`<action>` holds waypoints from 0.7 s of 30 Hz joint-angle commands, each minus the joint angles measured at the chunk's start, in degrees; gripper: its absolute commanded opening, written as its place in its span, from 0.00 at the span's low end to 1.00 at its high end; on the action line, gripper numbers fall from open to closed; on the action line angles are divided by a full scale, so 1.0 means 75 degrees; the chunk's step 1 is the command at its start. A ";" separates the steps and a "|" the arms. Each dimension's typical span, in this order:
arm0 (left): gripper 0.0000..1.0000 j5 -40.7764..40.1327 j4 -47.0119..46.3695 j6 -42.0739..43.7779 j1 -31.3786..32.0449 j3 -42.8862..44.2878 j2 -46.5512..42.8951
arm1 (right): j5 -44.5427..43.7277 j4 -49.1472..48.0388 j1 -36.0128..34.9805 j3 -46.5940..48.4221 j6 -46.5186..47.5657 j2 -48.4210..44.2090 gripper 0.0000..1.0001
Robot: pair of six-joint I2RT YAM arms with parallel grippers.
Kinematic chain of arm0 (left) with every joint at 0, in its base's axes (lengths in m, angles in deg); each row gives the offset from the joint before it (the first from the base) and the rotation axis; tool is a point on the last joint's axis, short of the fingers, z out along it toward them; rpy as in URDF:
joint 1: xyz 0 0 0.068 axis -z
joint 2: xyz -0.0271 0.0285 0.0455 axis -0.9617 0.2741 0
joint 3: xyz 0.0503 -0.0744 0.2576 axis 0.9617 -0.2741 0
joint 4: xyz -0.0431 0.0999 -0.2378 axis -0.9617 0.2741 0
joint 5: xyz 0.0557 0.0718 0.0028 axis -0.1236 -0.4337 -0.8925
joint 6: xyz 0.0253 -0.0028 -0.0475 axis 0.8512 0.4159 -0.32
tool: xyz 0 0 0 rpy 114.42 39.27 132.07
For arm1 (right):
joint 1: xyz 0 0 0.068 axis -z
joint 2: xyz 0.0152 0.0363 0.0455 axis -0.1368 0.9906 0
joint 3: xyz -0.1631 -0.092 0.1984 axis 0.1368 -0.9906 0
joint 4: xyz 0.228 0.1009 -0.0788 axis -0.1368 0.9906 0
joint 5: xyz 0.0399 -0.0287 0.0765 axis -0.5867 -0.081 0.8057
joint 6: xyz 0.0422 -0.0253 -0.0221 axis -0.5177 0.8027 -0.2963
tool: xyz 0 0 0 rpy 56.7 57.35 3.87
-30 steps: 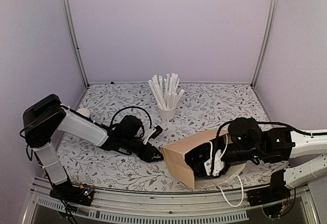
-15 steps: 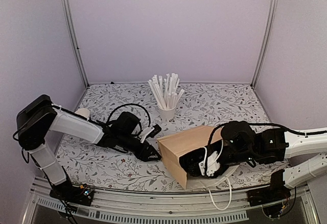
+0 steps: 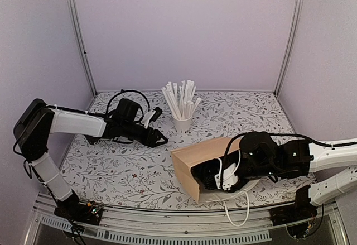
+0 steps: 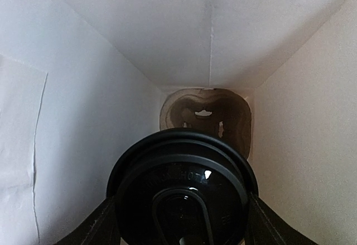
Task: Pack the takeout coffee
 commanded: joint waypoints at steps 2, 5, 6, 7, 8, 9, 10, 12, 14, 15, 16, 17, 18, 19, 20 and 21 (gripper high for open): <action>0.56 0.0072 -0.0327 -0.0392 -0.0006 0.0916 0.1295 | -0.0066 -0.0448 -0.0052 0.0107 0.0034 0.0073 0.31; 0.55 0.0284 -0.0515 -0.0393 0.0183 0.1004 0.1692 | -0.0132 -0.0687 -0.0049 0.0062 0.0094 0.0117 0.31; 0.55 0.0352 -0.0615 -0.0395 0.0223 0.0982 0.1766 | -0.0132 -0.0744 -0.0050 0.0055 0.0141 0.0128 0.31; 0.55 0.0419 -0.0703 -0.0411 0.0254 0.0968 0.1833 | -0.0150 -0.0818 -0.0049 0.0055 0.0175 0.0139 0.31; 0.55 0.0493 -0.0760 -0.0438 0.0277 0.0982 0.1894 | -0.0181 -0.0911 -0.0049 0.0038 0.0222 0.0146 0.31; 0.55 0.0573 -0.0804 -0.0443 0.0302 0.0997 0.1953 | -0.0216 -0.1010 -0.0055 0.0026 0.0274 0.0164 0.31; 0.55 0.0635 -0.0851 -0.0453 0.0318 0.1017 0.2004 | -0.0237 -0.1127 -0.0050 0.0020 0.0370 0.0202 0.31; 0.55 0.0763 -0.0928 -0.0462 0.0368 0.1063 0.2077 | -0.0271 -0.1291 -0.0050 -0.0002 0.0505 0.0256 0.31; 0.55 0.0882 -0.0961 -0.0446 0.0411 0.1108 0.2126 | -0.0285 -0.1469 -0.0049 -0.0063 0.0651 0.0303 0.31; 0.55 0.0947 -0.0960 -0.0440 0.0430 0.1132 0.2161 | -0.0302 -0.1549 -0.0055 -0.0089 0.0702 0.0338 0.31; 0.54 0.1000 -0.0967 -0.0433 0.0443 0.1149 0.2196 | -0.0312 -0.1616 -0.0051 -0.0103 0.0728 0.0361 0.31; 0.55 0.1067 -0.0994 -0.0415 0.0456 0.1153 0.2216 | -0.0329 -0.1679 -0.0052 -0.0128 0.0746 0.0390 0.31; 0.54 0.1138 -0.1033 -0.0401 0.0471 0.1147 0.2219 | -0.0343 -0.1728 -0.0049 -0.0143 0.0754 0.0419 0.31; 0.54 0.1170 -0.1058 -0.0392 0.0496 0.1142 0.2220 | -0.0348 -0.1737 -0.0049 -0.0146 0.0769 0.0446 0.31; 0.54 0.1211 -0.1092 -0.0389 0.0508 0.1120 0.2221 | -0.0351 -0.1744 -0.0055 -0.0155 0.0762 0.0467 0.31; 0.54 0.1240 -0.1112 -0.0387 0.0529 0.1108 0.2228 | -0.0360 -0.1750 -0.0050 -0.0150 0.0755 0.0485 0.31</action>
